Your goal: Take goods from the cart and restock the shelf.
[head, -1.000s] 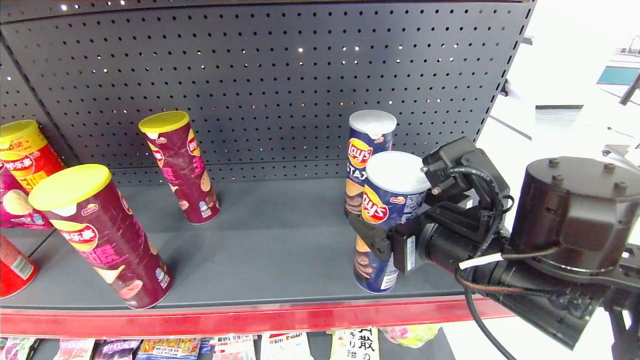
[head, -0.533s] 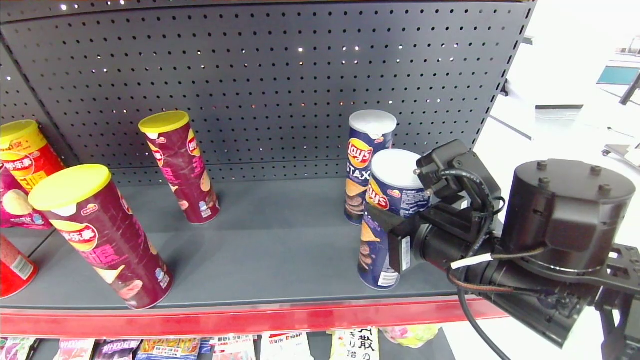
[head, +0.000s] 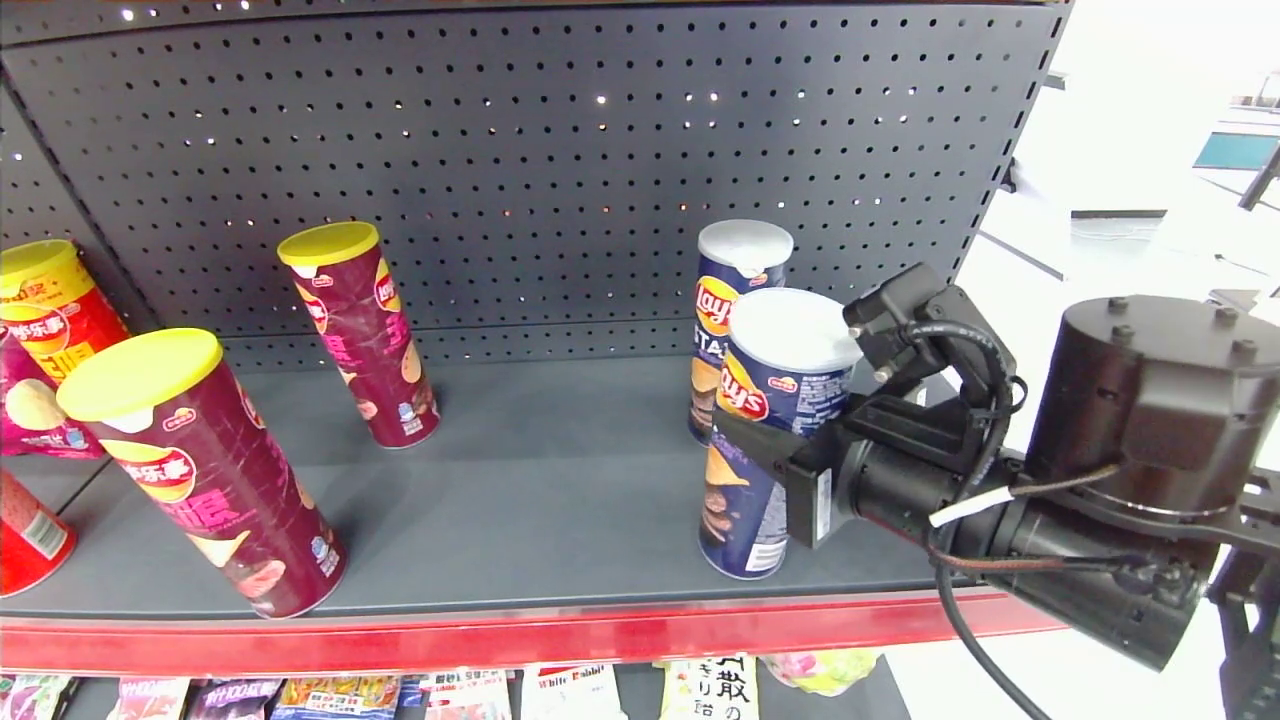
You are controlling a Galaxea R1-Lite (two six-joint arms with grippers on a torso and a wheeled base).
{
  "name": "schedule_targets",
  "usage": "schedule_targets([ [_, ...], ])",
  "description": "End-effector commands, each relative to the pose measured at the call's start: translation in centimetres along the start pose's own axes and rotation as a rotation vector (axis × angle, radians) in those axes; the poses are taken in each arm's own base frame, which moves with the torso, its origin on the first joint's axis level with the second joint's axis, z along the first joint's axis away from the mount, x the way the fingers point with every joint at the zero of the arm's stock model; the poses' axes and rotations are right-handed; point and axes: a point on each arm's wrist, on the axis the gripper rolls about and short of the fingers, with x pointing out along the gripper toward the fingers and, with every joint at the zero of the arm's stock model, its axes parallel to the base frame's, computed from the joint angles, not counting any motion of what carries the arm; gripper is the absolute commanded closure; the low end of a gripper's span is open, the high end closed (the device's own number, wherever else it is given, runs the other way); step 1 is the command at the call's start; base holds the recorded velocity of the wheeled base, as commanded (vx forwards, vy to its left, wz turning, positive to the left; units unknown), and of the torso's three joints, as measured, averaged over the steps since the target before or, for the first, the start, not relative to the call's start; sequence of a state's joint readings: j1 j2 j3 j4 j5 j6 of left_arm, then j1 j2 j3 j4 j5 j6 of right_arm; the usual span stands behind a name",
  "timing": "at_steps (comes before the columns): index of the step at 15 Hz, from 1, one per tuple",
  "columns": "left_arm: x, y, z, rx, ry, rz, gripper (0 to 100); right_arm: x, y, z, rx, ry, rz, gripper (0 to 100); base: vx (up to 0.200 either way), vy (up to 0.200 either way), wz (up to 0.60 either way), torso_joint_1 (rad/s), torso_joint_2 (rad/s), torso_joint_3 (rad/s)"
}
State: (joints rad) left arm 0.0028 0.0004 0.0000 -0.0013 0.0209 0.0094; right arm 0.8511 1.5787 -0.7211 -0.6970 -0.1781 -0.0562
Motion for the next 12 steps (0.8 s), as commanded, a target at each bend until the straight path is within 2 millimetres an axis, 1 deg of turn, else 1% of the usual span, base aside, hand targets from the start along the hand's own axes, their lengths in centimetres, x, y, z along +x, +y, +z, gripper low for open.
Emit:
schedule_targets([
  [1,0.0,0.0,0.0,0.000,-0.001,0.001,0,-0.2,-1.7,0.5,-0.009,-0.028,0.050,100,0.000,0.000,0.00,0.000,0.00,0.000],
  [3,0.0,0.0,0.0,0.000,-0.001,0.001,0,0.8,-4.6,0.8,-0.075,-0.063,0.215,100,0.000,0.000,0.00,0.000,0.00,0.000],
  [4,0.0,0.0,0.0,0.000,-0.001,0.001,0,1.2,-5.3,0.8,-0.090,-0.072,0.260,100,0.000,0.000,0.00,0.000,0.00,0.000],
  [5,0.0,0.0,0.0,0.000,-0.001,0.001,0,1.7,-6.4,0.8,-0.120,-0.089,0.324,100,0.000,0.000,0.00,0.000,0.00,0.000],
  [6,0.0,0.0,0.0,0.000,-0.001,0.001,0,2.0,-6.9,0.8,-0.131,-0.100,0.381,100,0.000,0.000,0.00,0.000,0.00,0.000],
  [9,0.0,0.0,0.0,0.000,-0.001,0.001,0,1.8,-7.2,0.4,-0.129,-0.111,0.521,100,0.000,0.000,0.00,0.000,0.00,0.000],
  [12,0.0,0.0,0.0,0.000,-0.001,0.001,0,1.5,-6.9,-0.2,-0.128,-0.109,0.606,100,0.000,0.000,0.00,0.000,0.00,0.000],
])
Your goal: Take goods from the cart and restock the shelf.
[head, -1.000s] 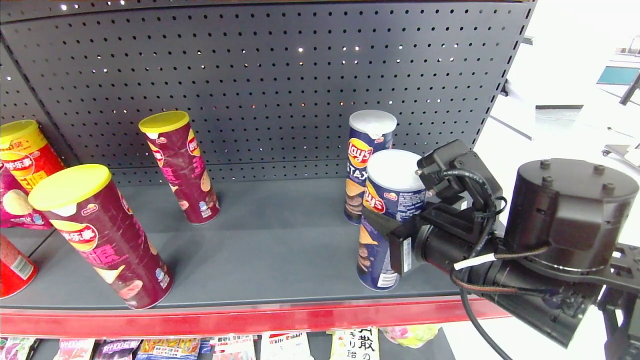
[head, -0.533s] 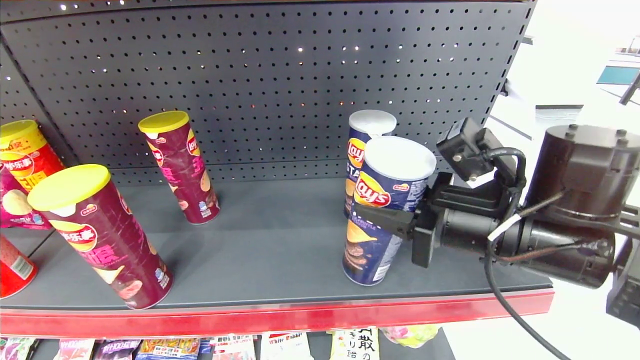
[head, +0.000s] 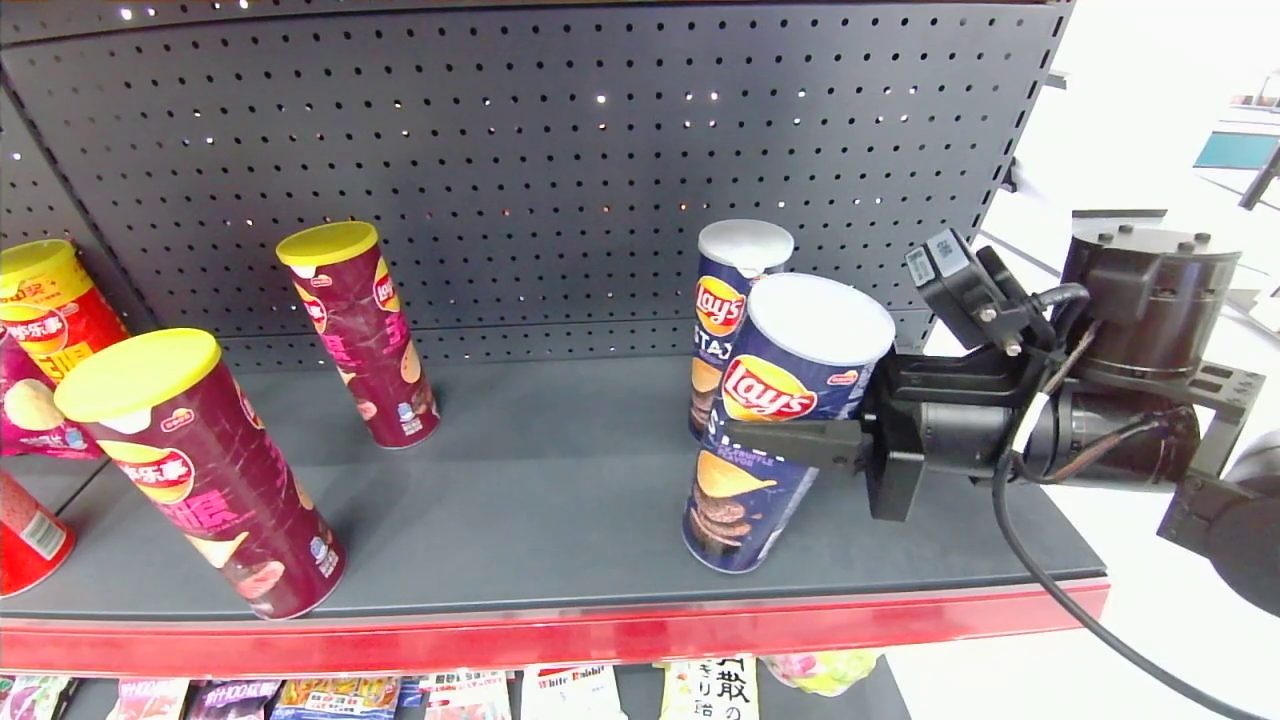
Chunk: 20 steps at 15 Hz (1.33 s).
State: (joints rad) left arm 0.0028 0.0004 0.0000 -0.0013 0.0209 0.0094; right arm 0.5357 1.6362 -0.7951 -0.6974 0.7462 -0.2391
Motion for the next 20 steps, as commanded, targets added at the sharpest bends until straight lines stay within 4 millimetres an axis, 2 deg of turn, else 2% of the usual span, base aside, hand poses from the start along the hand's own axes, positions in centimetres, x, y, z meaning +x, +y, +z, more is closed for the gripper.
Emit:
schedule_targets([
  [1,0.0,0.0,0.0,0.000,-0.001,0.001,0,0.1,0.1,-0.9,-0.011,0.021,0.011,100,0.000,0.000,0.00,0.000,0.00,0.000],
  [3,0.0,0.0,0.0,0.000,-0.001,0.001,0,0.3,0.0,-1.6,-0.017,0.041,0.013,100,0.000,0.000,0.00,0.000,0.00,0.000],
  [17,0.0,0.0,0.0,0.000,-0.001,0.001,0,0.9,-0.2,-1.8,-0.004,0.055,-0.015,100,0.000,0.000,0.00,0.000,0.00,0.000],
  [18,0.0,0.0,0.0,0.000,-0.001,0.001,0,1.0,-0.2,-1.8,-0.004,0.055,-0.015,0,0.000,0.000,0.00,0.000,0.00,0.000],
  [20,0.0,0.0,0.0,0.000,-0.001,0.001,0,1.0,-0.2,-1.8,-0.002,0.055,-0.015,0,0.000,0.000,0.00,0.000,0.00,0.000],
])
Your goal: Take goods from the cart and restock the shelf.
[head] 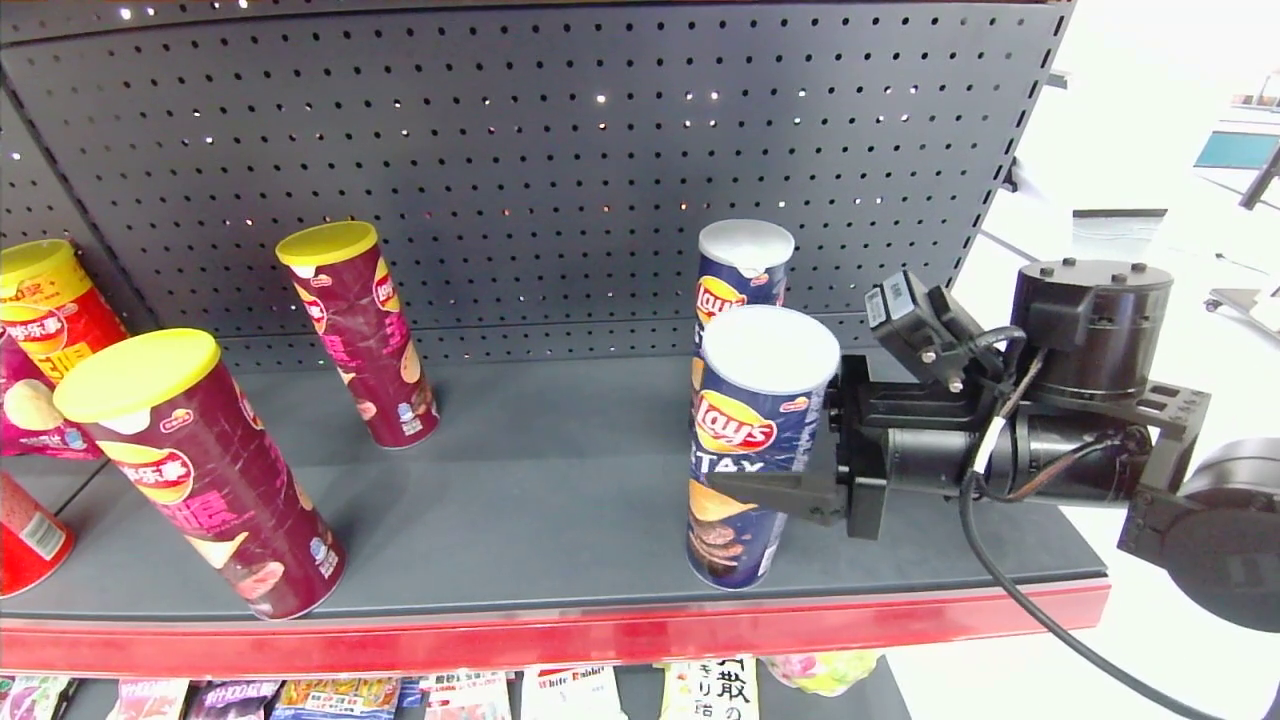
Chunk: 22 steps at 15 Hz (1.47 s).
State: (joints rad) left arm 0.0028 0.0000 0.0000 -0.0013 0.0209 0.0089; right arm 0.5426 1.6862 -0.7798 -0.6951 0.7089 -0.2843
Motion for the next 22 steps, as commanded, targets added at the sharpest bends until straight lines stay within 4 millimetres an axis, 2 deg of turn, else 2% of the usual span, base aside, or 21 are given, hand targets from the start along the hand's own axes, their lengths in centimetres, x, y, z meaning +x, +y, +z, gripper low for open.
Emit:
schedule_targets([
  [1,0.0,0.0,0.0,0.000,0.000,0.001,0,0.1,0.0,0.1,-0.004,-0.005,0.002,0,0.000,0.000,0.00,0.000,0.00,0.000],
  [6,0.0,0.0,0.0,0.000,0.000,0.001,0,-0.6,0.4,0.4,-0.009,0.002,-0.052,0,0.000,0.000,0.00,0.000,0.00,0.000],
  [11,0.0,0.0,0.0,0.000,0.000,0.001,0,-4.4,4.3,0.2,0.034,0.027,-0.144,0,0.000,0.000,0.00,0.000,0.00,0.000],
  [13,0.0,0.0,0.0,0.000,0.000,0.001,0,-5.1,4.6,0.6,0.039,0.028,-0.231,0,0.000,0.000,0.00,0.000,0.00,0.000],
  [16,0.0,0.0,0.0,0.000,0.000,0.001,0,-4.5,5.9,1.3,0.096,0.014,-0.351,0,0.000,0.000,0.00,0.000,0.00,0.000],
  [18,0.0,0.0,0.0,0.000,0.000,0.001,0,-2.8,8.0,1.3,0.186,0.005,-0.485,0,0.000,0.000,0.00,0.000,0.00,0.000],
  [20,0.0,0.0,0.0,0.000,0.000,0.001,0,-2.4,9.5,1.5,0.222,-0.002,-0.454,0,0.000,0.000,0.00,0.000,0.00,0.000],
  [22,0.0,0.0,0.0,0.000,0.000,0.001,0,-2.4,10.1,1.5,0.219,-0.001,-0.429,0,0.000,0.000,0.00,0.000,0.00,0.000],
])
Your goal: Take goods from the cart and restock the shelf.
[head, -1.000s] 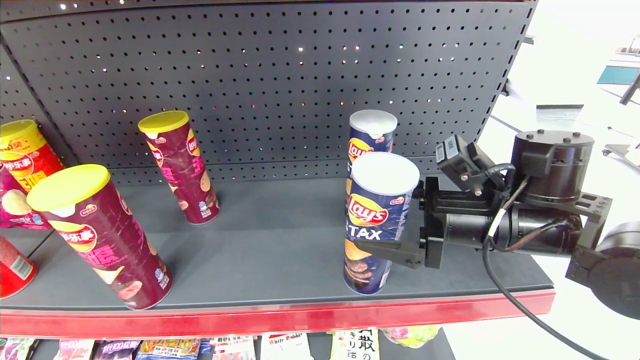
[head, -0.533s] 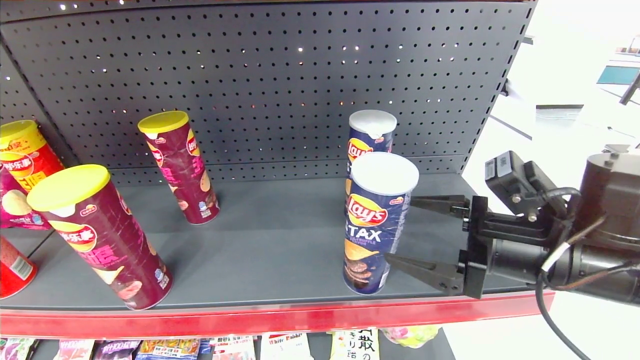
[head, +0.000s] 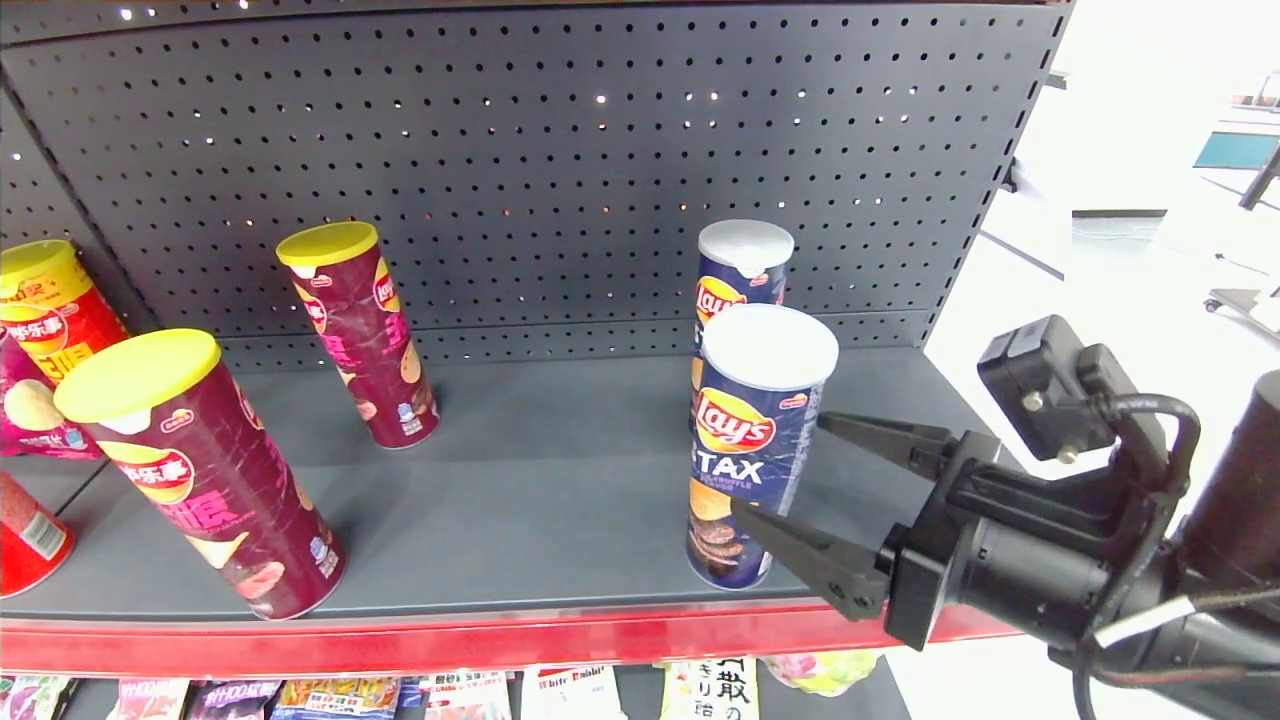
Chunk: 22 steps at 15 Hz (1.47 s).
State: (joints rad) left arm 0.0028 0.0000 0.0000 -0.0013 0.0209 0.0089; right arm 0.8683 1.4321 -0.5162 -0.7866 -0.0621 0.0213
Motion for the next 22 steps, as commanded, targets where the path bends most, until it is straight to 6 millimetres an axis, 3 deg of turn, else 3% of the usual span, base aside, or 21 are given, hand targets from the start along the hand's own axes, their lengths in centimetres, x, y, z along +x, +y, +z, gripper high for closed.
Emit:
schedule_targets([
  [1,0.0,0.0,0.0,0.000,0.000,0.001,0,-0.2,0.8,-0.2,-0.007,0.007,0.031,0,0.000,0.000,0.00,0.000,0.00,0.000],
  [8,0.0,0.0,0.0,0.000,0.000,0.001,0,-0.3,1.4,-2.2,-0.034,0.122,-0.074,0,0.000,0.000,0.00,0.000,0.00,0.000],
  [16,0.0,0.0,0.0,0.000,0.000,0.001,0,1.6,1.9,-4.1,-0.014,0.211,-0.160,0,0.000,0.000,0.00,0.000,0.00,0.000],
  [22,0.0,0.0,0.0,0.000,0.000,0.001,0,2.7,2.0,-3.9,0.017,0.205,-0.181,0,0.000,0.000,0.00,0.000,0.00,0.000],
])
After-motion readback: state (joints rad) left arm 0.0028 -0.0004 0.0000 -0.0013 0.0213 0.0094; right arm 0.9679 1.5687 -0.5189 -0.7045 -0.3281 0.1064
